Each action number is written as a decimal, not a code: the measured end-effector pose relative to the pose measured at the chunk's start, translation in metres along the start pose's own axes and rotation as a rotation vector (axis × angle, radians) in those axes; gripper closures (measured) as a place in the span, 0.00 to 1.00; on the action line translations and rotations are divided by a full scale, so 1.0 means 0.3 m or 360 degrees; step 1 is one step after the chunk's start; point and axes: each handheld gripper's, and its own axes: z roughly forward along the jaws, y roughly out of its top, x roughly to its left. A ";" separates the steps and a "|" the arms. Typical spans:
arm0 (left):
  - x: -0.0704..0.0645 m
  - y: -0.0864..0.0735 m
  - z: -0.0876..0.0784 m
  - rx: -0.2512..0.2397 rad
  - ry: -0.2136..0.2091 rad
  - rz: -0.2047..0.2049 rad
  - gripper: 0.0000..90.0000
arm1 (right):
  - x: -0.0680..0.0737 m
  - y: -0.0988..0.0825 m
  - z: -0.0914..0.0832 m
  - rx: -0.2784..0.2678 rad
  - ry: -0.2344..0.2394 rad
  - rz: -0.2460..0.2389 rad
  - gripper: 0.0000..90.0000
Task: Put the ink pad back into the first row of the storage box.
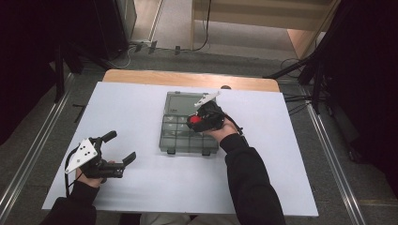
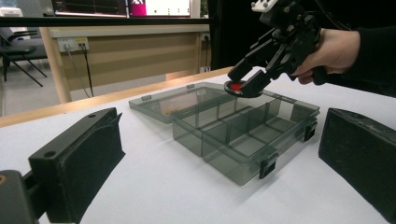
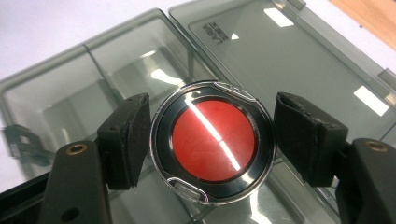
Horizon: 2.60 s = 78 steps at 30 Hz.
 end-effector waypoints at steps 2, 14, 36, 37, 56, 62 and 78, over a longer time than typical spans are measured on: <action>-0.001 0.000 0.000 0.0002 0.0000 0.0003 0.00 | 0.000 -0.001 0.005 0.0007 -0.0003 0.0005 0.34; -0.002 -0.001 0.001 0.0003 -0.0004 0.0001 0.00 | 0.001 -0.007 -0.040 -0.0043 -0.0060 0.0098 0.00; -0.004 -0.003 0.003 0.0026 0.0001 0.0016 0.00 | 0.026 -0.167 -0.276 -0.0160 -0.0130 0.0205 0.00; -0.004 -0.003 0.002 0.0026 0.0001 0.0016 0.00 | 0.028 -0.171 -0.287 -0.0168 -0.0134 0.0201 0.00; -0.006 -0.003 0.004 0.0020 0.0000 0.0017 0.00 | 0.053 -0.310 -0.408 -0.0200 -0.0221 0.0234 0.00; -0.006 -0.002 0.003 0.0021 0.0000 0.0011 0.00 | 0.057 -0.368 -0.444 -0.0256 -0.0236 0.0271 0.00; -0.003 -0.003 0.003 0.0026 0.0002 0.0010 0.00 | 0.072 -0.499 -0.472 -0.0401 -0.0224 0.0341 0.00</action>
